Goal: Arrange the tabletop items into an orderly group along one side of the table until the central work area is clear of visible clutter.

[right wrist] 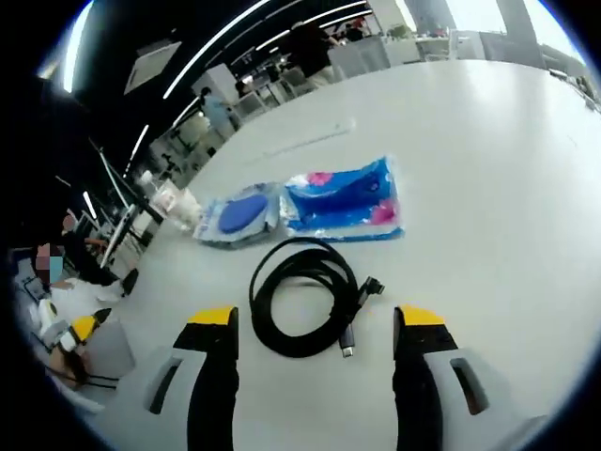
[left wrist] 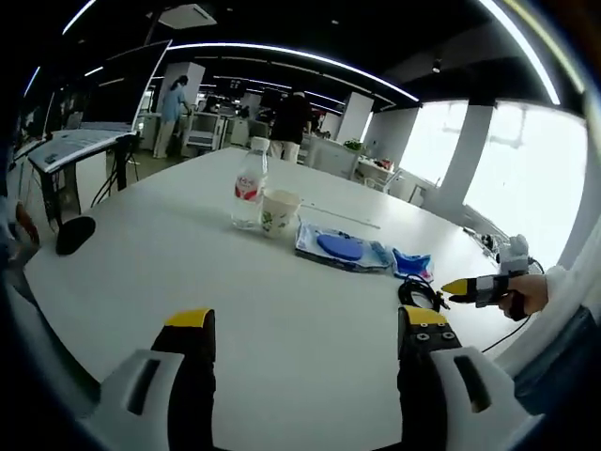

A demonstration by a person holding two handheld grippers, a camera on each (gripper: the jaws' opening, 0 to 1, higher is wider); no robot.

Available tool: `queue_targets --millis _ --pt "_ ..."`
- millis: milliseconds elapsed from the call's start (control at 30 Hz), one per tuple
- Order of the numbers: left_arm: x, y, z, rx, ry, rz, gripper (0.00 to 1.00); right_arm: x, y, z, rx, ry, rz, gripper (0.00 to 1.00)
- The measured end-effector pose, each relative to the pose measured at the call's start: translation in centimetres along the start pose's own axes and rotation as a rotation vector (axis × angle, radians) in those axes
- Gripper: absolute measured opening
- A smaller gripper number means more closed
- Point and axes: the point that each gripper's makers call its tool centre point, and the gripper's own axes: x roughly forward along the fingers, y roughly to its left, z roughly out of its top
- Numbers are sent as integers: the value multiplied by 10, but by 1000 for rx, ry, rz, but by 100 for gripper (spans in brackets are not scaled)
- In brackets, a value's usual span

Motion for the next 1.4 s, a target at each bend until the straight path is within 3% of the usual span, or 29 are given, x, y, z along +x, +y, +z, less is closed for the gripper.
queue_targets --millis 200,400,600,933,1200,1400 --pt "6 2 0 -14 4 -10 85 -10 8 -6 -10 -3 17 81" --pt "17 0 -3 36 49 -44 88 -20 16 -4 -26 -12 32 82" --pt "27 9 -2 77 100 -60 89 -30 21 -3 -58 -18 27 82" --pt "41 31 16 146 139 -102 93 -37 35 -13 -137 24 28 82" --pt "53 35 17 208 195 -158 94 -42 38 -15 -113 31 23 82" --pt "60 35 19 204 218 -173 93 -47 36 -17 -102 41 12 82"
